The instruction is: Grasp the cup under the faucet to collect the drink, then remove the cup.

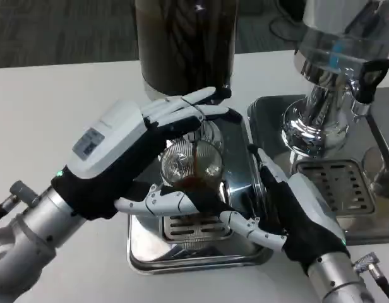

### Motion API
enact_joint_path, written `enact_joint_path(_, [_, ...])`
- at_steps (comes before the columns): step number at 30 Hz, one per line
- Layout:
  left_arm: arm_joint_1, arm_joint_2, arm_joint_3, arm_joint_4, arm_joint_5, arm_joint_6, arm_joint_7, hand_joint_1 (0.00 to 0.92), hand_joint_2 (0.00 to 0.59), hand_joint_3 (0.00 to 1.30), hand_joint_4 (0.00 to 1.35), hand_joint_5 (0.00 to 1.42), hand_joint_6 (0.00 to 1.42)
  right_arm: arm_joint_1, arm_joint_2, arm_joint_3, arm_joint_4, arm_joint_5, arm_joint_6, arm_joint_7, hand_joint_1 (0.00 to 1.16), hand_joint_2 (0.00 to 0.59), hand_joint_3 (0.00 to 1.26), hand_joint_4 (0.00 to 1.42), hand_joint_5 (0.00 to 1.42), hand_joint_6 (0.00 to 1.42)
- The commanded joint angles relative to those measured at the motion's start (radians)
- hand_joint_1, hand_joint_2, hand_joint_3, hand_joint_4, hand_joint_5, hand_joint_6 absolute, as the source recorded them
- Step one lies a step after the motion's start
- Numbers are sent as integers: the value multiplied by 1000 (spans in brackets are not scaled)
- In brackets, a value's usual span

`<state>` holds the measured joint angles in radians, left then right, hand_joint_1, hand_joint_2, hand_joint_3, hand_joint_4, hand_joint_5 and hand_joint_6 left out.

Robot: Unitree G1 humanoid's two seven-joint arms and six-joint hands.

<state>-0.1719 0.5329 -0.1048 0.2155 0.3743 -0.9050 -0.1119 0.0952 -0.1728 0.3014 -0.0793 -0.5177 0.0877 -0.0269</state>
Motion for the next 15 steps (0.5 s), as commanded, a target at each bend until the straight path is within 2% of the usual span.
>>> enact_joint_path(1, [39, 15, -35, -6, 49, -3, -28, 0, 137, 328, 132, 292, 240, -25, 0, -5, 24, 10, -3, 6, 441, 186, 0, 0, 0, 4])
enact_joint_path(7, [51, 16, -31, -16, 49, 8, -17, 0, 140, 338, 134, 292, 240, -49, -3, -3, 42, 26, -10, 22, 439, 188, 0, 0, 0, 4])
enact_joint_path(15, [68, 16, -21, -31, 45, 24, -8, 0, 141, 346, 134, 292, 239, -69, 16, -7, 91, 64, -61, 6, 440, 188, 0, 0, 0, 2])
